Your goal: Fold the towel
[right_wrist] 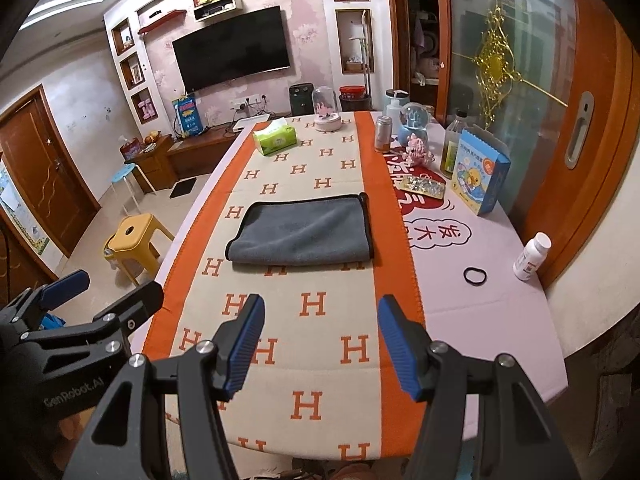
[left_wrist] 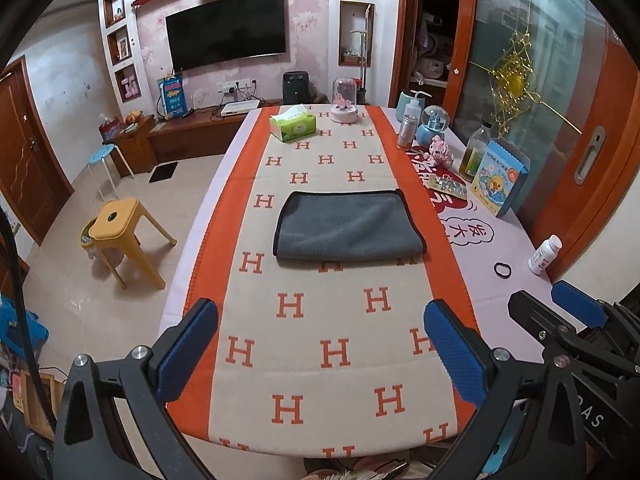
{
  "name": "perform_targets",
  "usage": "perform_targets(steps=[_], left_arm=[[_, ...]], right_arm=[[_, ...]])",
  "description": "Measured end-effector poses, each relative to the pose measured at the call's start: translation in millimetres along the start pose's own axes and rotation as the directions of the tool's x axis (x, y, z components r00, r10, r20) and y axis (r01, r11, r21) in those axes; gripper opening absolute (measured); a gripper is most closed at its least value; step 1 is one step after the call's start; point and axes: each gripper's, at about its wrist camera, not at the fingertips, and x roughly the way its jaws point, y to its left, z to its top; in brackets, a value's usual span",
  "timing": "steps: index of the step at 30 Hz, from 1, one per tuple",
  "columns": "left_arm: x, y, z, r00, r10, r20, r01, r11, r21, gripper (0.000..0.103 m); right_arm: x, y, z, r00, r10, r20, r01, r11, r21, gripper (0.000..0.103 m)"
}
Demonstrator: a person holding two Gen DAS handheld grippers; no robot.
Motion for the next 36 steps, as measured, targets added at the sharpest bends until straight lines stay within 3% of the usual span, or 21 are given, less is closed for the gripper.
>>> perform_targets(steps=[36], left_arm=[[4.4, -0.5, -4.7, 0.999, 0.039, -0.024, -0.039, 0.999, -0.014, 0.102]], right_arm=[[4.7, 1.4, -3.3, 1.0, 0.021, -0.013, -0.021, 1.0, -0.007, 0.059]])
